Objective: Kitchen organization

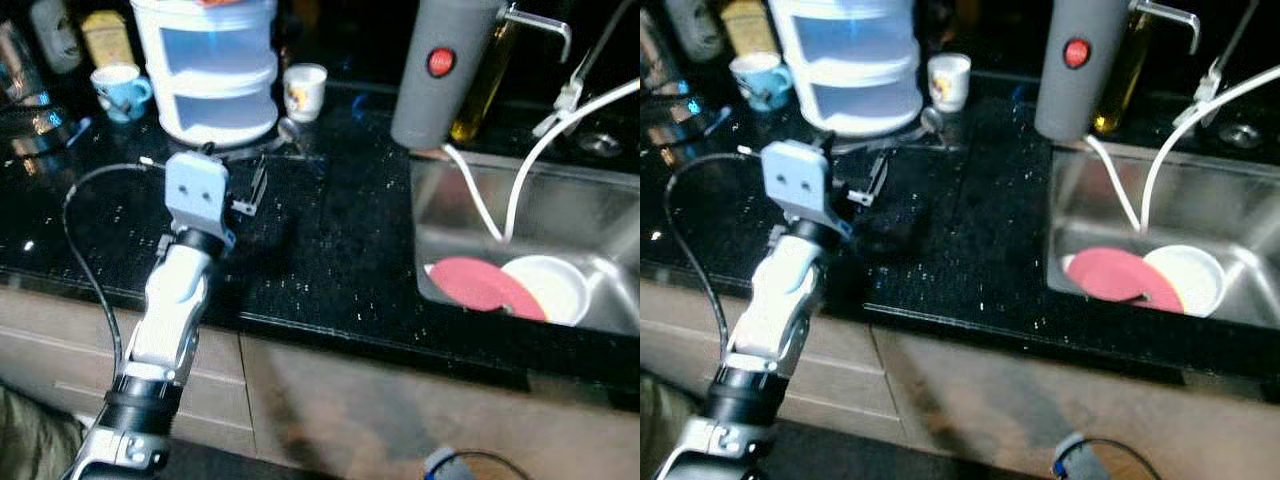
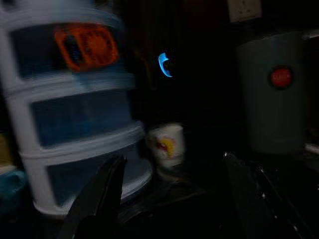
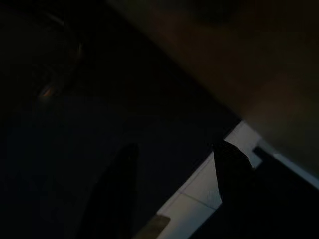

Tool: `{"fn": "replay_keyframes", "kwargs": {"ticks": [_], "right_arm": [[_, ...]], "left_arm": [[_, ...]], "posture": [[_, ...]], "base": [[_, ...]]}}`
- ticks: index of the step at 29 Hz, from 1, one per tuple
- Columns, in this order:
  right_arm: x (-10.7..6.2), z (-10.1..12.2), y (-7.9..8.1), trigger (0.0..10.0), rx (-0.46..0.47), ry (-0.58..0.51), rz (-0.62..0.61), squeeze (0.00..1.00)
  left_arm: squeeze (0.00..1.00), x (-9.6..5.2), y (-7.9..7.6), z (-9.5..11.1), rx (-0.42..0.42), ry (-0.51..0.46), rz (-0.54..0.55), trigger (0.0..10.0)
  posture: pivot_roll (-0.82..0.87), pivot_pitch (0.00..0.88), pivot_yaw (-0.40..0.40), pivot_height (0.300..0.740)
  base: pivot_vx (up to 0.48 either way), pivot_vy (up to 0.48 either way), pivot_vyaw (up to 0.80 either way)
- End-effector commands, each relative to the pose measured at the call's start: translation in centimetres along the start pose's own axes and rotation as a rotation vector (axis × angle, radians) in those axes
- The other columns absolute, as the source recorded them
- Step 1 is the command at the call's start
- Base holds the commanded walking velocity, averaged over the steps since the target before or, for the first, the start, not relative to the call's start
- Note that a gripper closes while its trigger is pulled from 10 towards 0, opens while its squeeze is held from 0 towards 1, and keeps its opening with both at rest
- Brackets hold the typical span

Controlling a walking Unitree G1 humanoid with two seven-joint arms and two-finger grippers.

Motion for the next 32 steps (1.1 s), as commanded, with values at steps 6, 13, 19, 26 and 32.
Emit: {"fn": "replay_keyframes", "kwargs": {"ticks": [6,13,19,26,32], "right_arm": [[0.0,-0.6,0.3,10.0,-0.005,0.019,0.011,0.00],[0.0,-0.7,0.3,10.0,-0.012,0.022,0.013,0.00],[0.0,-0.6,0.3,10.0,-0.016,0.023,0.014,0.00],[0.0,-0.7,0.4,10.0,-0.016,0.022,0.014,0.00],[-0.1,-0.8,0.5,10.0,-0.011,0.023,0.012,0.00]], "left_arm": [[0.00,-0.3,-1.3,-0.5,-0.072,0.058,-0.087,10.0],[0.00,0.6,-1.8,-0.8,-0.222,0.135,-0.074,10.0],[0.00,2.0,-2.2,-1.6,-0.401,0.248,-0.059,10.0],[0.00,4.1,-2.0,-2.5,-0.474,0.323,-0.032,10.0],[0.00,5.8,-0.7,-3.6,-0.487,0.446,0.041,10.0]], "posture": [[0.01,0.000,-0.009,0.740],[0.02,0.000,-0.013,0.740],[0.01,0.000,-0.013,0.740],[0.00,0.000,-0.006,0.740],[-0.01,0.000,0.000,0.740]], "base": [[0.000,-0.296,0.00],[0.000,-0.128,0.00],[0.000,0.000,0.00],[0.000,0.000,0.00],[0.000,0.000,0.00]]}}
Point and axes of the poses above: a point about 5 cm out from each wrist's last joint towards the gripper, its own x axis pointing out of the wrist towards the gripper, its own z axis along the axis of the wrist's last joint, y = z × x, the point moved 1 cm from there along x, pointing out of the wrist towards the gripper, and after that the axes turned 1 degree about x, right-handed, at the moved point
